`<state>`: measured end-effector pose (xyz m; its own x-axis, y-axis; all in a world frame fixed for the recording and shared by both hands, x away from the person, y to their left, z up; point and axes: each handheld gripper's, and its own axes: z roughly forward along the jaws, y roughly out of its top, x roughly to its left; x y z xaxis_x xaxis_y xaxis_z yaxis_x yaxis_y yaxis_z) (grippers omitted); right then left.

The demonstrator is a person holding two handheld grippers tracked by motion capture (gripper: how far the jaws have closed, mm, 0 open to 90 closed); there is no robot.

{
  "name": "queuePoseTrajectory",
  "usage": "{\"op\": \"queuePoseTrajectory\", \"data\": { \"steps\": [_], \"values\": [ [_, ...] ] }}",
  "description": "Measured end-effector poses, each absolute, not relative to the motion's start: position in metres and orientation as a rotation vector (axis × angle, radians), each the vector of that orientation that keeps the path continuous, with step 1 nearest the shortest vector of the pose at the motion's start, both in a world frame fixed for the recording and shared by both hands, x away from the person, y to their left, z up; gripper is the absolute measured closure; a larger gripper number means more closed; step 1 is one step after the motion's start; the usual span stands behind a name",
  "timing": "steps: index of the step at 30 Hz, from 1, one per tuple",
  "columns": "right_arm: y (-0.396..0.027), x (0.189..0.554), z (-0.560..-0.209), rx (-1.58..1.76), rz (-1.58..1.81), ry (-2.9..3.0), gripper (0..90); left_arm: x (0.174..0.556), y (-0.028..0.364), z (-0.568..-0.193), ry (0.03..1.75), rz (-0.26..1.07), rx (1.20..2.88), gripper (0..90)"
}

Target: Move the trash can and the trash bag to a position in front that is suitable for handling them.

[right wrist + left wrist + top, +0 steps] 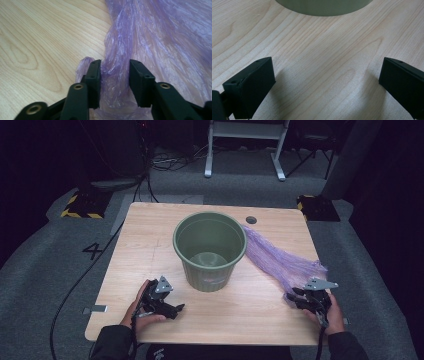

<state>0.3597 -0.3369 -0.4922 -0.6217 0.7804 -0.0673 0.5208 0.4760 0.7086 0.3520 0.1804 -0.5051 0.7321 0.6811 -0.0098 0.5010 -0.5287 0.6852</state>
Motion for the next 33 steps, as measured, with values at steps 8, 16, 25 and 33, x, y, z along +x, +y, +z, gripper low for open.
{"op": "queuePoseTrajectory", "data": {
  "steps": [8,16,25,33],
  "values": [
    [-0.332,0.352,-0.477,1.081,0.969,2.297,32.3,0.355,0.169,-0.504,0.91,0.345,2.24,0.9],
    [-0.314,0.344,-0.46,1.036,1.009,2.227,22.2,0.36,0.15,-0.496,0.856,0.341,2.216,18.1],
    [-0.294,0.351,-0.451,1.05,0.996,2.158,24.3,0.372,0.134,-0.488,0.885,0.387,2.131,14.2],
    [-0.263,0.364,-0.458,1.036,0.952,2.181,32.4,0.381,0.133,-0.49,0.93,0.414,2.081,14.9]
  ]
}}
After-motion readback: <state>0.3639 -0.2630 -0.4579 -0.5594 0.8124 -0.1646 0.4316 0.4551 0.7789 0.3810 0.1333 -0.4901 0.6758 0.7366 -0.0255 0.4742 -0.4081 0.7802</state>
